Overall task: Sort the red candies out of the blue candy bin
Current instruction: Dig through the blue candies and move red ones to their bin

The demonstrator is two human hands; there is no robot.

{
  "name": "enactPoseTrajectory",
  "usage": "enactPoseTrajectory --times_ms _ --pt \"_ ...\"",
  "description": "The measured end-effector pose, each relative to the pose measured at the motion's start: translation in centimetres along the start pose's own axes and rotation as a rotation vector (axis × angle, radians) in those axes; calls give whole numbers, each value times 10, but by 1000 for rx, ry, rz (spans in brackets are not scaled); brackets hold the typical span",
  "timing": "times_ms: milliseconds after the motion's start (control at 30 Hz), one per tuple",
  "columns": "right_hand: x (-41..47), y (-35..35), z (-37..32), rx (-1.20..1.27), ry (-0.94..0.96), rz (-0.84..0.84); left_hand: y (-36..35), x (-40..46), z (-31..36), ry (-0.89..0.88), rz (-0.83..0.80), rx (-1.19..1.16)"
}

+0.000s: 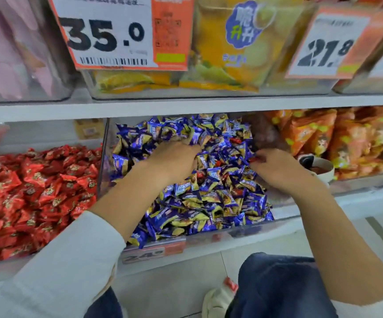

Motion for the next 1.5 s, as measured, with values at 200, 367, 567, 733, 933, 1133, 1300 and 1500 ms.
enactPoseTrajectory --times_ms 200,367,567,733,933,1133,1300,1500 --pt "2 -26 -10 81 -170 -306 1 -5 8 16 -42 -109" --pt "8 -41 -22 262 -265 -235 13 -17 2 -22 58 -270" --pt "2 -48 -49 633 -234 -373 30 -41 -17 19 277 -219" --pt "-6 -43 -68 837 -148 -337 38 -56 -29 63 327 -222" --pt "-10 -43 -93 768 237 -386 51 -68 -37 125 441 -182" --pt "-21 -22 -75 547 292 -406 55 -76 -49 193 494 -266" --pt "-11 -4 -40 577 265 -290 48 -70 -43 221 407 -278" --pt "-3 -7 -17 234 189 -146 35 -59 -33 181 337 -312"
Point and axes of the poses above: each hand's wrist, its own x-axis towards the middle knuckle, its own y-axis out of the back of the hand, z = x × y, the point moved 2 cm from there along x, towards the middle knuckle, and after that the axes turned 4 degrees about -y, right-handed, at the moved point
